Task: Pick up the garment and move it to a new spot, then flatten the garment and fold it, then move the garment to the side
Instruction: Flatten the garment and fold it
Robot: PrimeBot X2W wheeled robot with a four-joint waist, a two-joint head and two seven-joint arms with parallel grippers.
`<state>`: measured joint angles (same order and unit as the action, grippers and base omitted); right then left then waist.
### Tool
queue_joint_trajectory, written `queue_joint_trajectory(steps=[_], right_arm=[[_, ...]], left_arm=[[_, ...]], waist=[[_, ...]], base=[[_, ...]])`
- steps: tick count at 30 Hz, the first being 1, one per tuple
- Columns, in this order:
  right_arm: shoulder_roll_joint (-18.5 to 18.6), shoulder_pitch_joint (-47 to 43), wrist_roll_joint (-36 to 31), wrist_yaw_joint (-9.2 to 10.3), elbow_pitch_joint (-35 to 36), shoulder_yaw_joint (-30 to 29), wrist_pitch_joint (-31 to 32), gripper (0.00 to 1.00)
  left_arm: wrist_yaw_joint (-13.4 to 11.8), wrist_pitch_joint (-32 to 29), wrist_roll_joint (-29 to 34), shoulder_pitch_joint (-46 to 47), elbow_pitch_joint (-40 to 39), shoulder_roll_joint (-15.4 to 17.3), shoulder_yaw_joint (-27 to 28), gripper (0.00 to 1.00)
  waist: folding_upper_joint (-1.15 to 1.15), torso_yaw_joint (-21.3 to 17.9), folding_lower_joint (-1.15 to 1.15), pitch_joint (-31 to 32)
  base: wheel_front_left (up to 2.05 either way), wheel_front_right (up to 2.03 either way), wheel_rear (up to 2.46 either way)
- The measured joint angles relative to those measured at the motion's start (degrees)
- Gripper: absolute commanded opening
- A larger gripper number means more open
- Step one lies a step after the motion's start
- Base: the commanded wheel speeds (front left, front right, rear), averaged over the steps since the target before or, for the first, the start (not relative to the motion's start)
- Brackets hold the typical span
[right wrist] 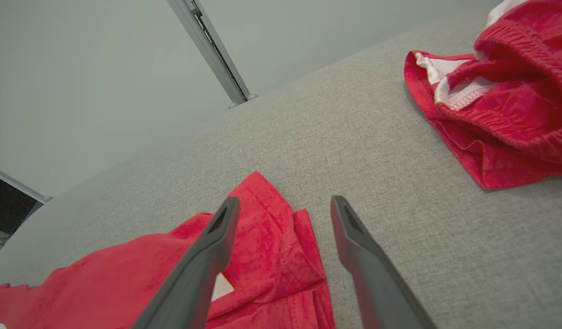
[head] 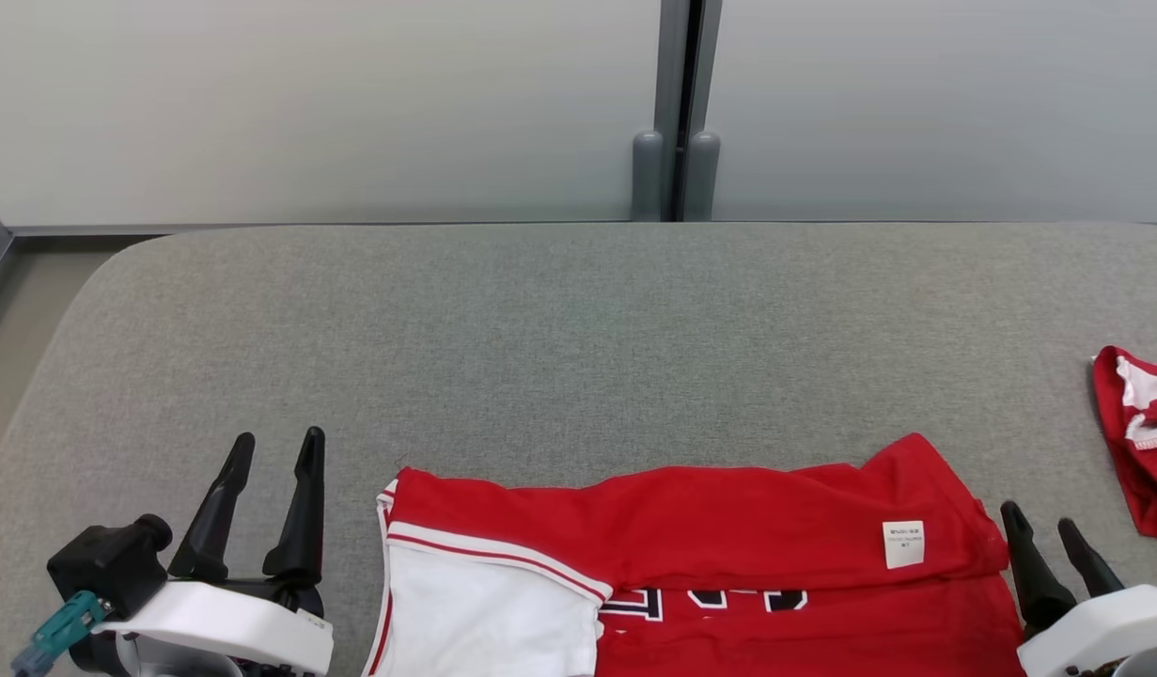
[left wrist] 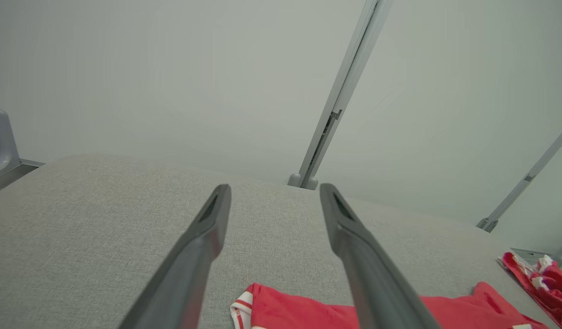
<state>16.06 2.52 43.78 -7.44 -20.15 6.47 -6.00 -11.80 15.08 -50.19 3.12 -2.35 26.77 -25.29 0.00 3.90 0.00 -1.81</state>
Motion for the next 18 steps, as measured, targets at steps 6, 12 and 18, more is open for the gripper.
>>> queue_joint_trajectory(steps=[6,12,18], right_arm=[[-0.88,0.91,0.64,0.0,-5.17,-0.29,3.25,1.0],[-2.01,1.86,2.48,0.0,-10.47,0.26,5.48,1.0],[-2.75,3.16,4.49,-0.01,-14.84,0.29,9.26,1.0]], left_arm=[[2.91,0.0,3.75,-0.35,2.65,-2.57,1.42,1.0],[4.71,0.0,4.9,-0.34,4.79,-4.28,1.82,1.0],[5.45,0.0,5.26,-0.3,6.22,-4.53,1.76,1.0]], waist=[[0.0,0.86,0.0,-0.82],[0.0,1.27,0.0,-0.89],[0.0,1.52,0.0,-1.33]], base=[[0.0,0.0,0.0],[0.0,0.0,0.0],[0.0,0.0,0.0]])
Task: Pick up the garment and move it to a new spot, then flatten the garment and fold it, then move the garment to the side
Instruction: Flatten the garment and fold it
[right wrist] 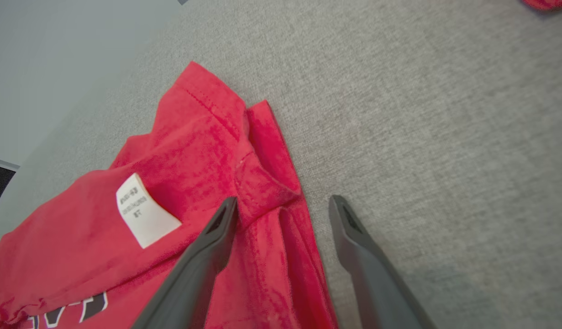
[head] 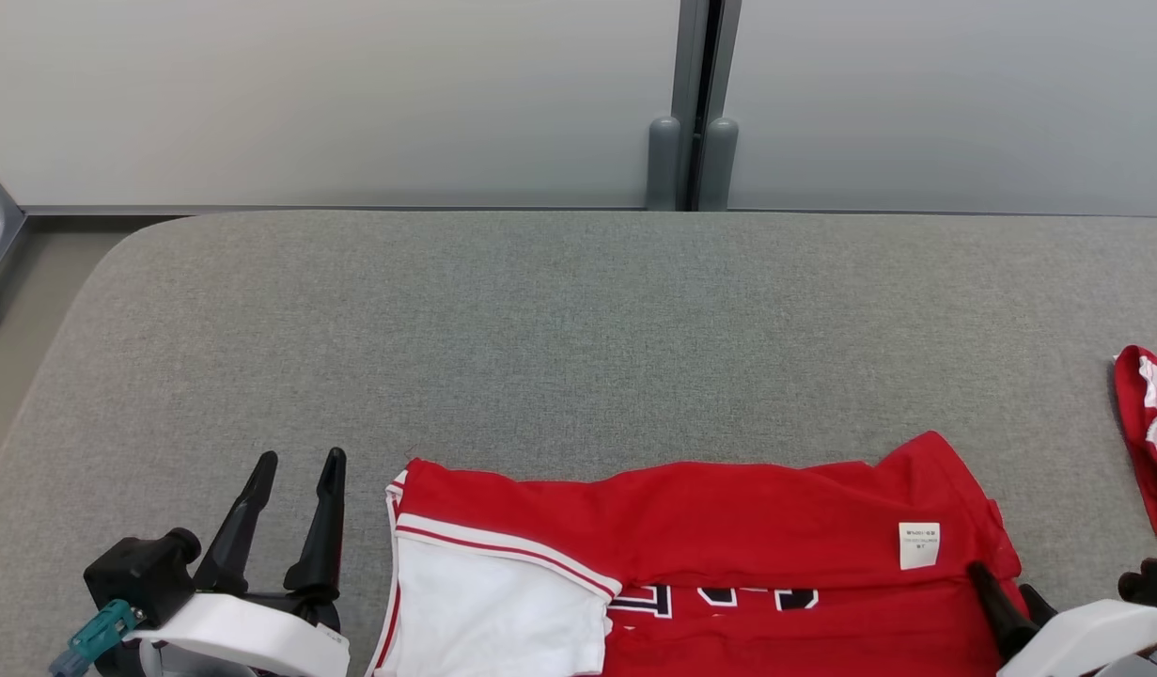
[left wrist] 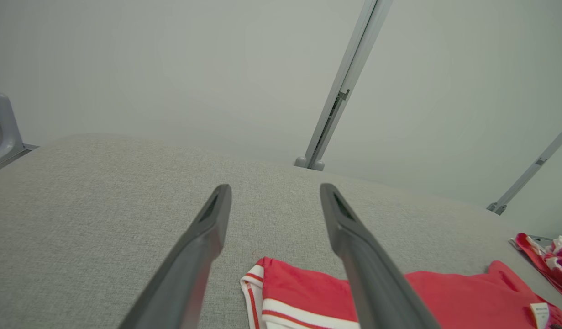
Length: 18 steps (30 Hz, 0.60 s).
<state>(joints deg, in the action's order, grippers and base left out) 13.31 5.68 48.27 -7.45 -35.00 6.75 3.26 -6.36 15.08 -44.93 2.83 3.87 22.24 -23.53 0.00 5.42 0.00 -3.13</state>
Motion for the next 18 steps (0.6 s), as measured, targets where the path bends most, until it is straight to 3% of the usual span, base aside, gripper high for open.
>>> queue_joint_trajectory(steps=[11,12,13,14,18], right_arm=[[-0.67,6.5,2.2,-0.03,-5.28,-0.97,12.11,1.0],[-0.8,6.71,2.37,-0.03,-5.22,-1.08,12.78,0.84],[-0.88,6.72,2.8,-0.02,-4.92,-1.14,13.21,0.38],[-0.91,6.65,3.2,0.02,-4.64,-1.34,13.48,0.04],[-2.34,5.39,4.66,0.01,-2.38,-1.0,14.15,0.0]], left_arm=[[0.23,-0.43,0.13,0.32,0.69,-0.16,-0.85,1.0],[0.23,-0.44,0.15,0.32,0.73,-0.18,-0.94,1.0],[0.23,-0.45,0.14,0.32,0.78,-0.2,-1.04,1.0],[0.23,-0.62,0.14,0.32,0.82,-0.21,-1.11,1.0],[0.21,-0.77,0.07,0.29,0.98,-0.34,-1.29,1.0]], waist=[[0.0,-0.38,0.0,-0.42],[0.0,-0.26,0.0,-0.39],[0.0,-0.11,0.0,-0.36],[0.0,0.03,0.0,-0.33],[0.0,0.4,0.0,-0.14]], base=[[0.0,0.0,0.0],[0.0,0.0,0.0],[0.0,0.0,0.0],[0.0,0.0,0.0],[0.0,0.0,0.0]])
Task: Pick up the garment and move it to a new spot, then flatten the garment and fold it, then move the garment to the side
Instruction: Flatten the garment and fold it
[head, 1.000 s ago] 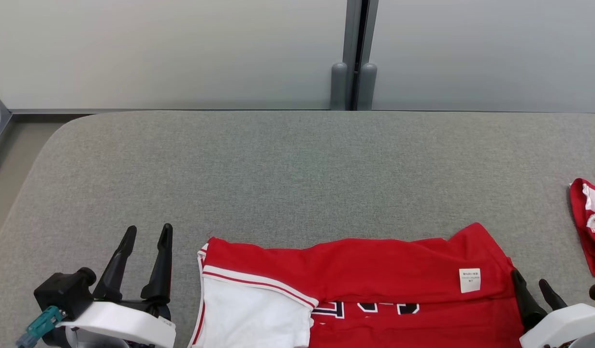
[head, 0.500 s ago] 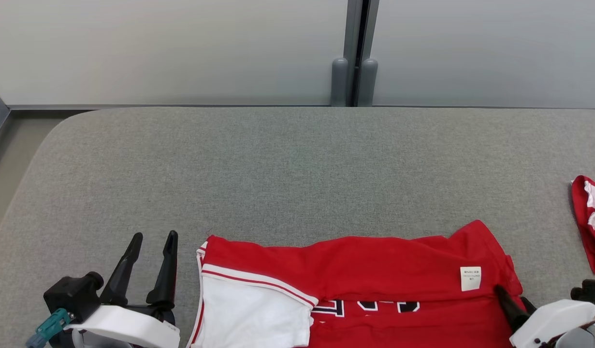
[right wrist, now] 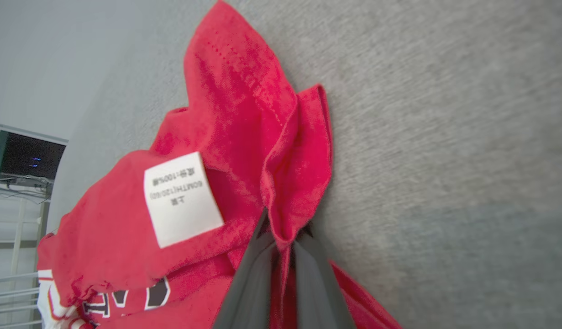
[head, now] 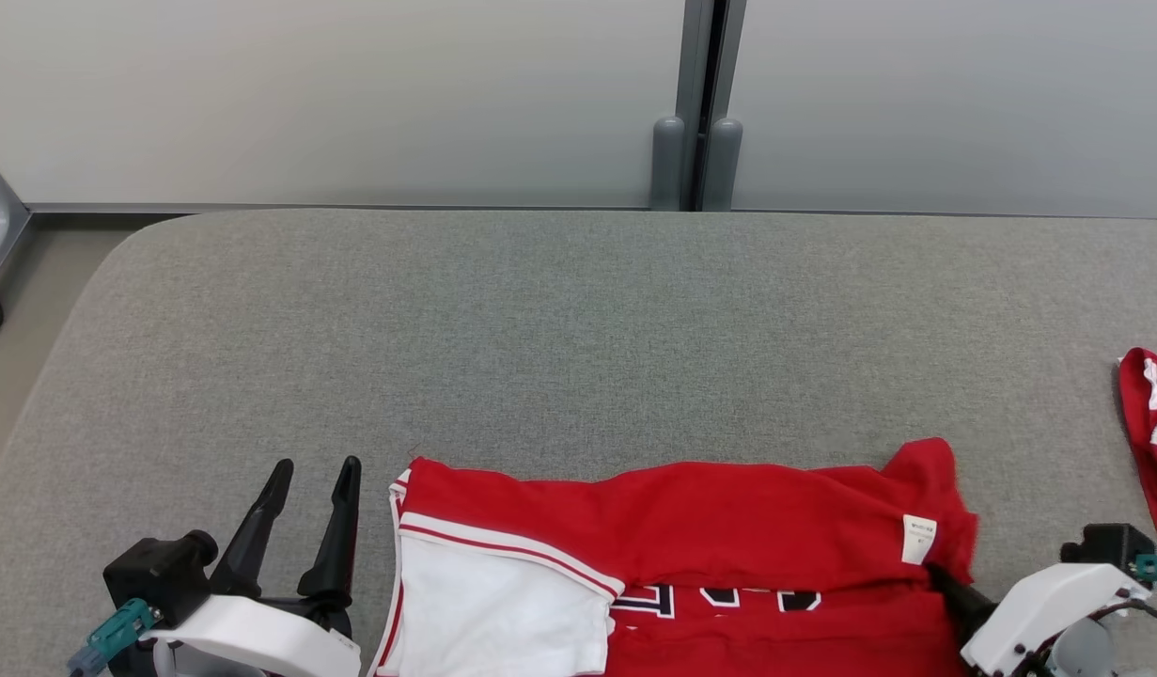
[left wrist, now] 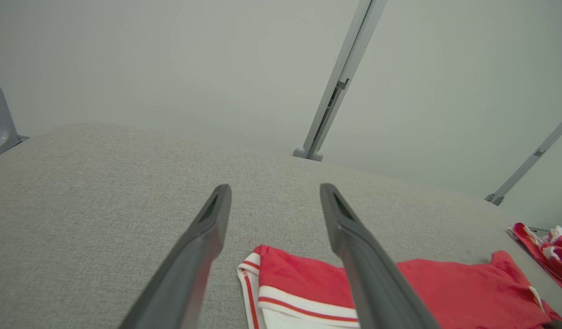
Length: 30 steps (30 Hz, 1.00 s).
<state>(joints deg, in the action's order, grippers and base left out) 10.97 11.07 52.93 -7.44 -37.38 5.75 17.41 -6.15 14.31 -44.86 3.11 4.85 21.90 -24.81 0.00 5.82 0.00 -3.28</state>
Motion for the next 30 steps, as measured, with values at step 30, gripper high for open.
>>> queue_joint_trajectory(steps=[30], right_arm=[[5.9,0.41,-1.04,-0.04,10.91,-10.09,-4.95,0.0]], left_arm=[[-2.34,0.16,0.66,-1.27,-1.57,0.25,1.45,1.0]], waist=[[0.0,-1.29,0.0,2.47]], base=[[0.0,0.0,0.0]])
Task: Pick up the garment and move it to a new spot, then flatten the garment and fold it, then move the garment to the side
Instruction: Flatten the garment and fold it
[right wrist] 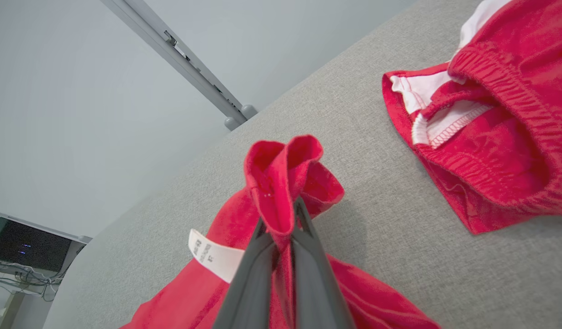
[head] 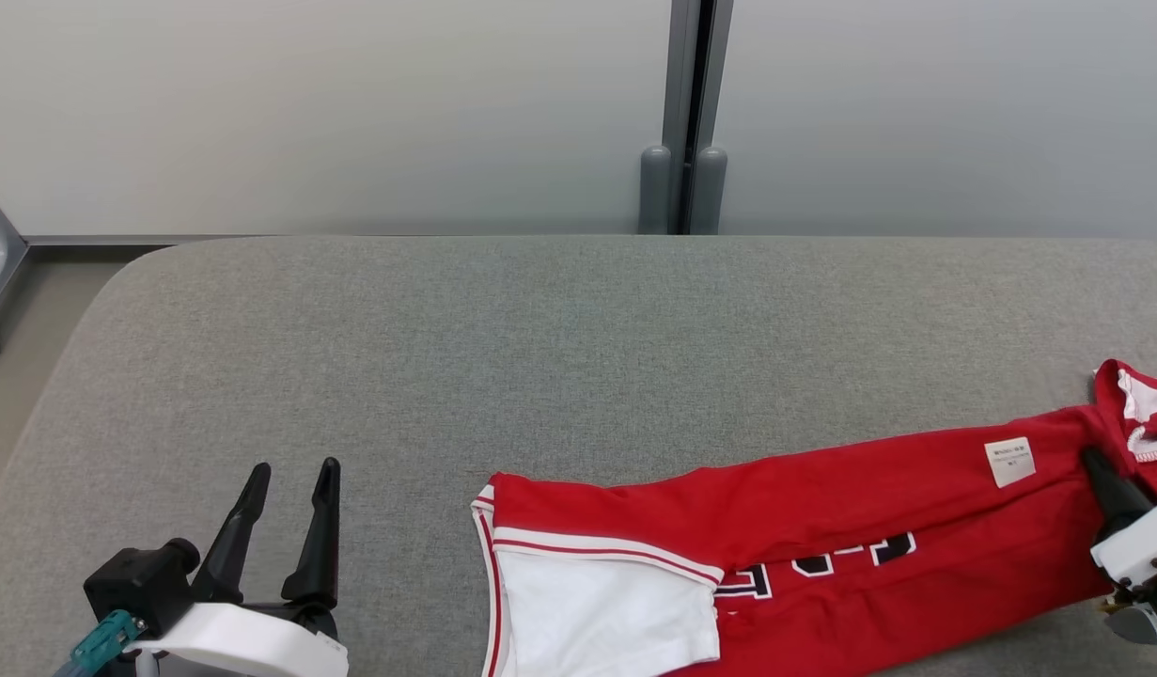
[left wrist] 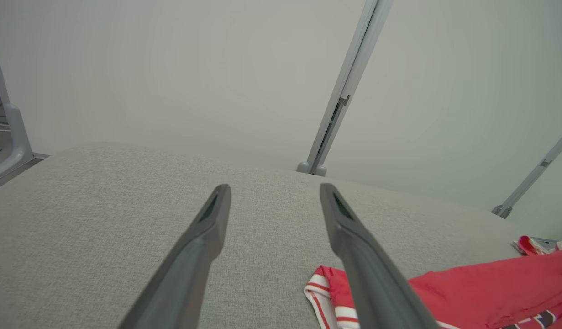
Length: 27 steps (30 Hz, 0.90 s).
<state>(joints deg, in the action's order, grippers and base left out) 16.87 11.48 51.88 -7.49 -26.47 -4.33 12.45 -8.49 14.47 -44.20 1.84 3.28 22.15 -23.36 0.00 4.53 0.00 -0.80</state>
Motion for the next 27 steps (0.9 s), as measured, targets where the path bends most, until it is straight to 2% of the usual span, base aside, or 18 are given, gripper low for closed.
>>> queue_joint_trajectory(steps=[6,11,14,17,20,27], right_arm=[[-1.47,-1.73,-2.57,0.0,10.26,2.47,1.33,0.0],[-5.58,-5.18,-5.91,0.0,20.57,6.21,5.63,0.0],[-8.44,-6.33,-6.6,0.0,23.79,9.27,7.98,0.0],[-10.66,-6.51,-6.71,0.0,25.25,12.4,9.82,0.0],[-11.35,-6.5,-6.99,0.0,25.09,14.21,10.56,0.0],[-13.07,-5.51,-6.26,0.0,21.11,19.16,11.07,0.0]], left_arm=[[-0.6,0.27,0.99,-1.32,0.01,-0.26,0.94,1.0],[-0.36,0.4,1.37,-1.71,0.33,-0.83,1.13,1.0],[-0.13,0.42,1.7,-1.72,0.44,-0.78,1.11,1.0],[-0.07,0.41,1.79,-1.68,0.63,-0.77,0.99,1.0],[0.04,0.4,1.89,-1.58,0.73,-0.86,0.74,1.0],[0.37,0.18,2.37,-0.67,1.3,-1.3,-0.09,1.0]], waist=[[0.0,0.42,0.0,0.96],[0.0,1.92,0.0,1.83],[0.0,3.22,0.0,1.97],[0.0,4.81,0.0,1.97],[0.0,6.02,0.0,1.89],[0.0,11.11,0.0,1.45]], base=[[0.0,0.0,0.0],[0.0,0.0,0.0],[0.0,0.0,0.0],[0.0,0.0,0.0],[0.0,0.0,0.0],[0.0,0.0,0.0]])
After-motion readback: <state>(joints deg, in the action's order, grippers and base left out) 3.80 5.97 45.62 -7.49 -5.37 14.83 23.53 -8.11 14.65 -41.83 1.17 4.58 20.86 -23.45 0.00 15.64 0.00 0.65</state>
